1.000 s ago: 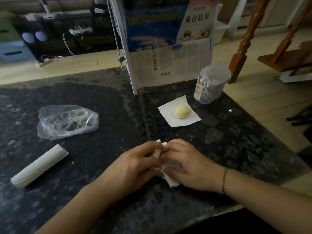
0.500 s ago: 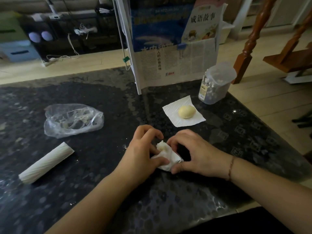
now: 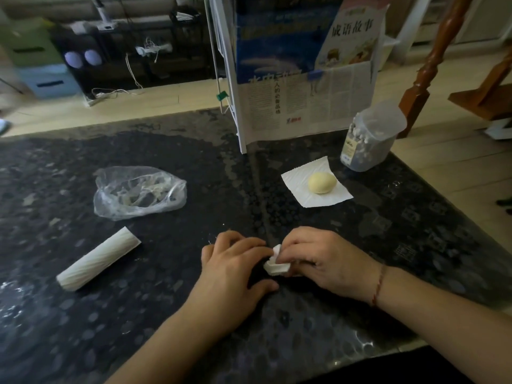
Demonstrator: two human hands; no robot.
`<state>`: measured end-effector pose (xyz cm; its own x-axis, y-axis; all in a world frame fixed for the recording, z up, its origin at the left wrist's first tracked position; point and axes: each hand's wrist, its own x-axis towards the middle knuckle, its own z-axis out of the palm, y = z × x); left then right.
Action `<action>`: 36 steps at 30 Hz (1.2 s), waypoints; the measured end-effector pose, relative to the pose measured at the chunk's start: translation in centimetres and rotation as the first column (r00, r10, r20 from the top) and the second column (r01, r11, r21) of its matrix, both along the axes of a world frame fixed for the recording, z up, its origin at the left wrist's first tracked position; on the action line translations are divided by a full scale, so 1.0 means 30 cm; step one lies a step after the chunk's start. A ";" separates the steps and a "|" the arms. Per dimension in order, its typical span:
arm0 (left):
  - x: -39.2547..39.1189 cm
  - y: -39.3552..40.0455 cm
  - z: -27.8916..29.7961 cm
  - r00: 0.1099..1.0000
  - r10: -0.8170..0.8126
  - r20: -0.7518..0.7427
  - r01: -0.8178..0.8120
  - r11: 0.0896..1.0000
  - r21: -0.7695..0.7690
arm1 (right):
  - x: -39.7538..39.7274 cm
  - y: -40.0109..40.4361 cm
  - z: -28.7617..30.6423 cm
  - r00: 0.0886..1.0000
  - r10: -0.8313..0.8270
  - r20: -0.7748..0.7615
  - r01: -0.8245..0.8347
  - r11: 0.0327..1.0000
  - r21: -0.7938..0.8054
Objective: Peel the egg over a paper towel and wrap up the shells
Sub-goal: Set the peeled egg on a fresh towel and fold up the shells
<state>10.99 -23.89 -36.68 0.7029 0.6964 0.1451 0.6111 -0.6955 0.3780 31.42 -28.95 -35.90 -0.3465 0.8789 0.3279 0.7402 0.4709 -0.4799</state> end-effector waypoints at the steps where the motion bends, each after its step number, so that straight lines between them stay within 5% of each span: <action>1: 0.008 -0.012 0.003 0.999 0.002 0.053 -0.002 1.000 -0.013 | -0.001 -0.003 0.000 1.000 0.003 -0.029 -0.002 1.000 0.024; 5: 0.023 -0.026 0.011 0.923 0.129 0.362 -0.004 0.946 -0.325 | 0.006 -0.016 0.002 0.988 0.001 -0.154 0.008 0.999 0.052; 8: 0.032 -0.025 0.024 0.848 0.243 0.472 0.153 0.740 -0.655 | 0.010 -0.020 0.014 0.975 0.009 -0.223 0.006 0.998 0.069; 10: 0.034 -0.020 0.031 0.790 0.291 0.539 0.284 0.604 -0.744 | 0.004 -0.020 0.029 0.965 0.031 -0.261 -0.006 0.995 0.096; 15: 0.038 0.009 0.062 0.763 0.334 0.554 0.381 0.460 -0.802 | -0.021 -0.032 0.051 0.960 0.035 -0.277 -0.016 0.997 0.071; 21: 0.050 0.005 0.059 0.706 0.428 0.564 0.307 0.532 -0.789 | -0.047 -0.065 0.036 0.969 -0.027 -0.246 -0.005 0.992 -0.126; 26: 0.022 0.043 0.060 0.567 0.576 0.589 0.383 0.448 -0.808 | -0.024 -0.055 0.056 0.720 -0.222 -0.658 0.089 0.969 -0.230; 30: 0.007 0.083 0.058 0.508 0.634 0.583 0.481 0.353 -0.803 | -0.024 -0.001 0.088 0.803 -0.311 -0.509 0.161 0.935 -0.317; 33: 0.011 0.093 0.052 0.514 0.618 0.595 0.478 0.369 -0.797 | -0.079 0.024 0.106 0.951 -0.210 -0.228 0.184 0.974 -0.130; 36: 0.019 0.106 0.049 0.639 0.500 0.585 0.227 0.604 -0.764 | -0.124 0.052 0.091 0.986 -0.168 0.019 0.168 0.986 0.002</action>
